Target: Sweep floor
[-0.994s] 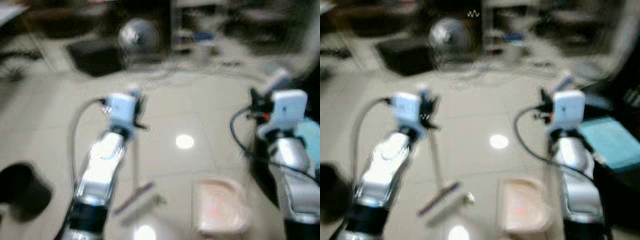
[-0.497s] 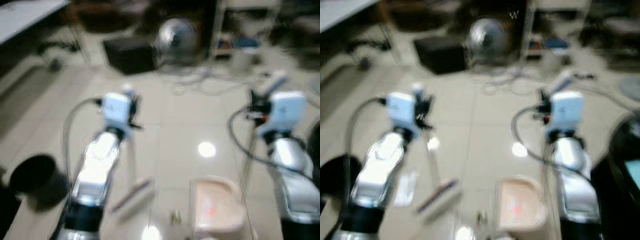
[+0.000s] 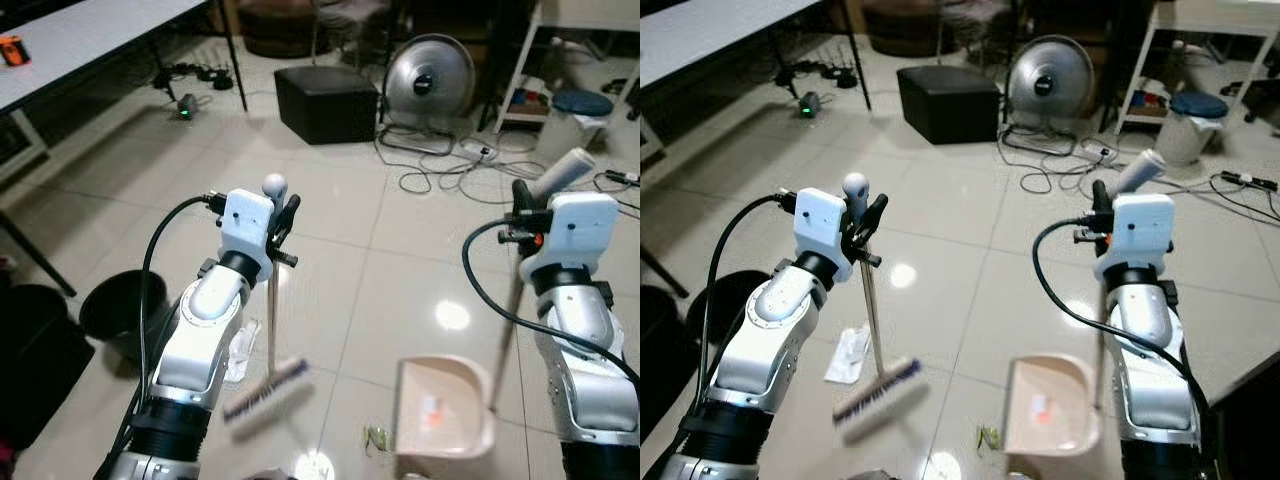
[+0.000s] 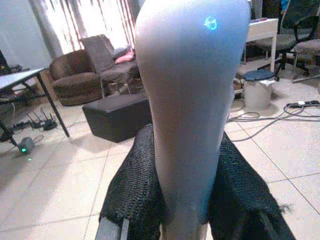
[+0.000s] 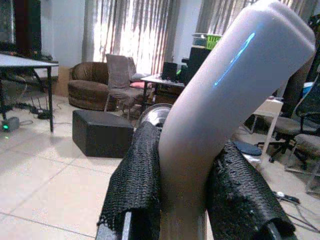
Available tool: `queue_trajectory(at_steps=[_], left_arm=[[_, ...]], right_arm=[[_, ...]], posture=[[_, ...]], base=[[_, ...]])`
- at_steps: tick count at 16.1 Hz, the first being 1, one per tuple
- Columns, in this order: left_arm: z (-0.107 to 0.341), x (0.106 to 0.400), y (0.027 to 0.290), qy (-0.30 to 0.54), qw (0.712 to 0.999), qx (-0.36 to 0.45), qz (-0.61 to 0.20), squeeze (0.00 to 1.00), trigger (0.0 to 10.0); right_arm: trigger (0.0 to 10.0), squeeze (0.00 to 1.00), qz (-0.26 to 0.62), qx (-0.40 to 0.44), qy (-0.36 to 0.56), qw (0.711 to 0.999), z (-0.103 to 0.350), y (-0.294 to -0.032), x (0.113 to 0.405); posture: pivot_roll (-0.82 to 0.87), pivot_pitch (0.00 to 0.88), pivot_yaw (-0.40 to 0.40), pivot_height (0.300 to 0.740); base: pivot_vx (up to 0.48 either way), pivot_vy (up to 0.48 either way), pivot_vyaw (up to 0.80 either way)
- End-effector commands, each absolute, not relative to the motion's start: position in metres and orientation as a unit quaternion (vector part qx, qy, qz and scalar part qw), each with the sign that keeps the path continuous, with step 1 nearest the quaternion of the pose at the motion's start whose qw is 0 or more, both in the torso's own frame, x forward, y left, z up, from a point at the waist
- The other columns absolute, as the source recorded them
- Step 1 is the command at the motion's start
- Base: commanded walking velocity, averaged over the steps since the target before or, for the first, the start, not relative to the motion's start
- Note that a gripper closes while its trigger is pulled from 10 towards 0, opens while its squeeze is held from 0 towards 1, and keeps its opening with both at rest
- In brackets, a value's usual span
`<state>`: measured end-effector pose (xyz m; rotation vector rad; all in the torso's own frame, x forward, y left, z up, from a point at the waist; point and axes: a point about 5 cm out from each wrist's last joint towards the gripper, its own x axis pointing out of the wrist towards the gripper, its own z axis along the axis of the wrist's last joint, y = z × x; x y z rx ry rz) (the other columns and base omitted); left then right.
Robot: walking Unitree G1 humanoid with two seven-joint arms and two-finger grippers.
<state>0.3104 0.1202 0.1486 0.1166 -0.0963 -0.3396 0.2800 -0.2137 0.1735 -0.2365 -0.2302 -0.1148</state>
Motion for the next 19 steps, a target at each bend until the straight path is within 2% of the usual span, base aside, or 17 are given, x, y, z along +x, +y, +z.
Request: queue_trajectory(at_steps=[1,4,8,9,11,14,19], left_arm=[[0.151,0.313,0.120,-0.058,0.982,0.054,-0.170,0.00,10.0],[0.153,0.319,0.116,-0.068,0.982,0.050,-0.167,0.00,10.0],[0.160,0.334,0.112,-0.089,0.985,0.043,-0.142,0.00,10.0],[0.161,0.335,0.113,-0.097,0.985,0.040,-0.136,0.00,10.0],[0.169,0.341,0.122,-0.146,0.984,0.050,-0.093,0.00,10.0],[0.169,0.347,0.127,-0.146,0.986,0.038,-0.069,0.00,10.0],[0.158,0.352,0.130,-0.138,0.989,0.033,-0.053,0.00,10.0]], right_arm=[[10.0,0.00,-0.058,-0.132,-0.132,0.981,0.177,-0.219,0.280],[10.0,0.00,-0.060,-0.135,-0.145,0.978,0.172,-0.228,0.283],[10.0,0.00,-0.049,-0.182,-0.142,0.972,0.162,-0.241,0.291],[10.0,0.00,-0.050,-0.185,-0.146,0.971,0.163,-0.241,0.292],[10.0,0.00,-0.058,-0.182,-0.166,0.967,0.165,-0.244,0.299],[10.0,0.00,-0.036,-0.186,-0.181,0.965,0.162,-0.236,0.306],[10.0,0.00,-0.035,-0.188,-0.204,0.960,0.142,-0.217,0.306]], posture=[[-0.10,0.071,0.072,0.740],[-0.06,0.128,0.072,0.740],[-0.04,0.228,0.075,0.740],[-0.04,0.228,0.075,0.740],[-0.01,0.278,0.075,0.740],[0.02,0.319,0.083,0.740],[0.08,0.378,0.165,0.740]], base=[[0.000,0.000,0.00],[0.000,0.000,0.00],[0.000,0.000,0.00],[0.000,0.000,0.00],[0.000,0.000,0.00],[0.000,0.000,0.00],[0.000,0.000,0.00]])
